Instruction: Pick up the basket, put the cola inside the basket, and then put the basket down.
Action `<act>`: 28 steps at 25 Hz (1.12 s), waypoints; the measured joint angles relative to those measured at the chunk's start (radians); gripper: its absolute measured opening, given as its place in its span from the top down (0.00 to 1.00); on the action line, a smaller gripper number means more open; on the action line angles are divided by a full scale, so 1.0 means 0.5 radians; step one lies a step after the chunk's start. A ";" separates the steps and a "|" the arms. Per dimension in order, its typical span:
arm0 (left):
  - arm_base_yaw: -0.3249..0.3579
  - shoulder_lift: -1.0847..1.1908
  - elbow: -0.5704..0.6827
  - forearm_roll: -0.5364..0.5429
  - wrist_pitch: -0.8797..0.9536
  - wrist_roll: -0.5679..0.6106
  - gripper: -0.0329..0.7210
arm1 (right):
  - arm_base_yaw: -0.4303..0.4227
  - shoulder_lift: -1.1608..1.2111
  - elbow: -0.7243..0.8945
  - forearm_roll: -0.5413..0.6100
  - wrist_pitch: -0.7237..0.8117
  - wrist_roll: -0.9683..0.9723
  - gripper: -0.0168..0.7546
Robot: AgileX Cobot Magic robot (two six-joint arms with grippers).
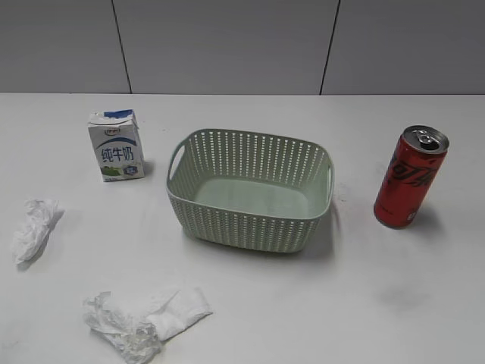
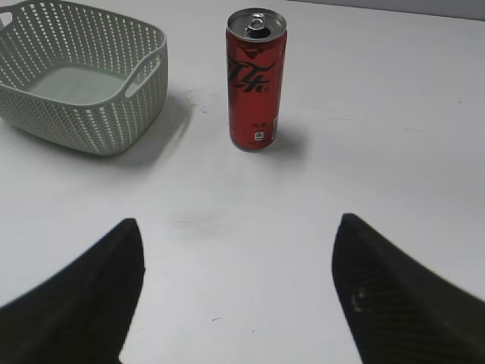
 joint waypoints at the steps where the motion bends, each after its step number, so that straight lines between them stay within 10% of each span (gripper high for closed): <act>1: 0.000 0.000 0.000 0.000 0.000 0.000 0.15 | 0.000 0.000 0.000 0.000 0.000 0.000 0.22; 28: 0.000 0.738 -0.305 -0.057 -0.100 0.000 0.18 | 0.000 0.000 0.000 0.000 0.000 0.000 0.22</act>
